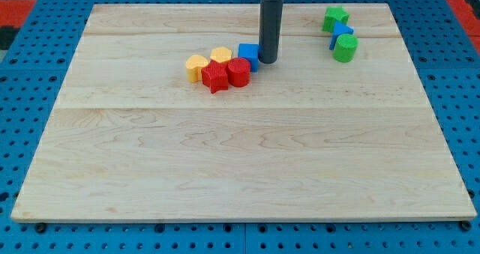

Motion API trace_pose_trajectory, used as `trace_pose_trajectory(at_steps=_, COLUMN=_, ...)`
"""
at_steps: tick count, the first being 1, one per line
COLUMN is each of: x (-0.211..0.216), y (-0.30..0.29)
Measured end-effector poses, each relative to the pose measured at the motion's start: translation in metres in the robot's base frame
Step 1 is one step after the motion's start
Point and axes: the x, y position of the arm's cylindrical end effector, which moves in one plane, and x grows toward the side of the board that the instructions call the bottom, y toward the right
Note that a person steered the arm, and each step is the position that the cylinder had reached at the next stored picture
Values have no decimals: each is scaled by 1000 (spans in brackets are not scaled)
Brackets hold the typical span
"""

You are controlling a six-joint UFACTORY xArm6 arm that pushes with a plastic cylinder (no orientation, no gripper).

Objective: Push the green circle towards the center left

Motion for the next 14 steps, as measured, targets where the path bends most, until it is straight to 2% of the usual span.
trace_pose_trajectory(at_steps=1, x=2, y=31)
trace_pose_trajectory(at_steps=3, x=32, y=170)
trace_pose_trajectory(at_steps=4, x=8, y=215)
trace_pose_trajectory(at_steps=5, x=-29, y=211)
trace_pose_trajectory(at_steps=8, x=-29, y=109)
trace_pose_trajectory(at_steps=10, x=9, y=127)
trace_pose_trajectory(at_steps=13, x=-38, y=19)
trace_pose_trajectory(at_steps=14, x=-51, y=2)
